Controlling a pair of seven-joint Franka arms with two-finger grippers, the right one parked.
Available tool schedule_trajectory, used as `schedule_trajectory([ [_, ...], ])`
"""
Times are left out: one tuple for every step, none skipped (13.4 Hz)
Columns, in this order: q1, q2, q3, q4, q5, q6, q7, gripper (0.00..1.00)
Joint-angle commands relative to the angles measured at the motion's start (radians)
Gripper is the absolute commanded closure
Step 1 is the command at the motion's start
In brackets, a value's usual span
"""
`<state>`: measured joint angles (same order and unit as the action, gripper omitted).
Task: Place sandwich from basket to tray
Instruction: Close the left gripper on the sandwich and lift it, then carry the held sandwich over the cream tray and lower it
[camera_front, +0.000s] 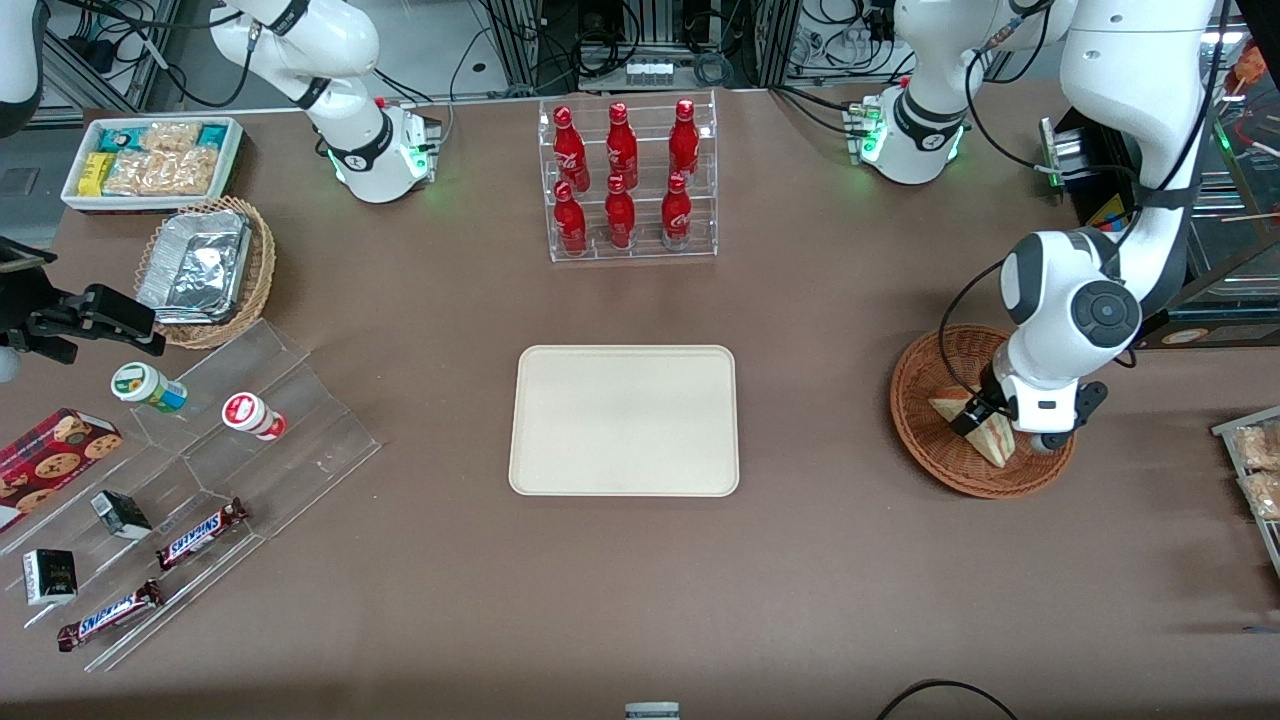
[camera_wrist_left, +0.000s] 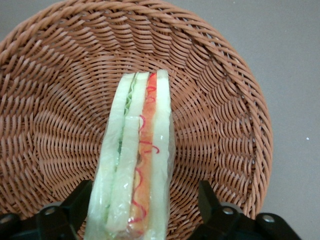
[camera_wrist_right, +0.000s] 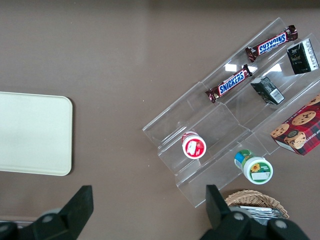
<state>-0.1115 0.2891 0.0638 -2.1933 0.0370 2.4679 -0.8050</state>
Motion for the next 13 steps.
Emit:
schedule_trajectory([
  [-0.004, -0.001, 0.001, -0.003, 0.010, 0.008, -0.017, 0.59],
  [-0.004, -0.002, 0.001, -0.002, 0.011, 0.003, -0.016, 0.74],
  [-0.004, -0.005, 0.001, -0.002, 0.017, -0.006, -0.011, 0.89],
  [-0.004, -0.008, 0.001, 0.001, 0.023, -0.024, -0.005, 0.96],
  [-0.004, -0.018, -0.001, 0.012, 0.024, -0.053, 0.000, 0.97],
  [-0.004, -0.040, -0.005, 0.036, 0.026, -0.104, 0.010, 0.96],
  [-0.002, -0.066, -0.022, 0.076, 0.029, -0.198, 0.039, 0.96],
  [-0.002, -0.085, -0.038, 0.136, 0.029, -0.312, 0.067, 0.96],
  [-0.002, -0.099, -0.062, 0.205, 0.029, -0.417, 0.081, 0.95],
  [-0.001, -0.102, -0.102, 0.267, 0.029, -0.482, 0.093, 0.95],
  [-0.001, -0.100, -0.151, 0.327, 0.027, -0.519, 0.092, 0.95],
  [-0.002, -0.099, -0.191, 0.367, 0.026, -0.532, 0.084, 0.95],
  [-0.002, -0.097, -0.232, 0.391, 0.024, -0.532, 0.084, 0.95],
])
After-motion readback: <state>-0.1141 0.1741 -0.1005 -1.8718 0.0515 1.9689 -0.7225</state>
